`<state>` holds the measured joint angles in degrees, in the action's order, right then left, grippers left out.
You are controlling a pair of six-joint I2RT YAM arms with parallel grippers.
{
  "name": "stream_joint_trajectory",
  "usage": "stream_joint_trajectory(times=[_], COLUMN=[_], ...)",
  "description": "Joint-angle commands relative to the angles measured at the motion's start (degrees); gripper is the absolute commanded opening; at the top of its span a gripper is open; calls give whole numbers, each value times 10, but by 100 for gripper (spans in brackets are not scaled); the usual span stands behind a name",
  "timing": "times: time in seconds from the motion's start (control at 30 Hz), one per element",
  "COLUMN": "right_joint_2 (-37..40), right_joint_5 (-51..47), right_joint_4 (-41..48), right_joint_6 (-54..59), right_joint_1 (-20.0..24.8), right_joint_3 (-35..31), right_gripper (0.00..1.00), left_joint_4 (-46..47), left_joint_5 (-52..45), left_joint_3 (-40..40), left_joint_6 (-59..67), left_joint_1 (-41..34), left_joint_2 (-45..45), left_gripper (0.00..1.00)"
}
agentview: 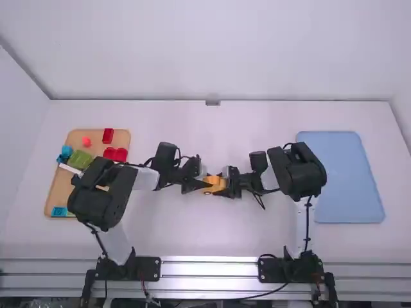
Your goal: Assemble lego blocks to make yellow taxi
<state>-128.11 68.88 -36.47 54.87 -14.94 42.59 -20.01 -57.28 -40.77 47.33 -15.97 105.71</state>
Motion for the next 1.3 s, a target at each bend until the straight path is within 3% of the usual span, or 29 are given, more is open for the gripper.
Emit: stream_joint_trajectory(times=[0.0,0.93,1.27], right_joint_2=[-10,-10,-10], right_joint_5=[-29,-29,-27], right_joint_4=[9,9,9], right_joint_6=[11,11,11], right_joint_1=[-1,-1,-1], right_joint_3=[-2,-2,-2], right_gripper=[45,45,45], left_joint_4=[5,-46,-27], left_joint_5=[-3,-2,82], left_joint_3=[-8,-8,-11], left_joint_6=[-4,-19,-21], left_joint_1=[-2,-17,-52], left_joint_2=[5,50,50], left_gripper=[13,9,8])
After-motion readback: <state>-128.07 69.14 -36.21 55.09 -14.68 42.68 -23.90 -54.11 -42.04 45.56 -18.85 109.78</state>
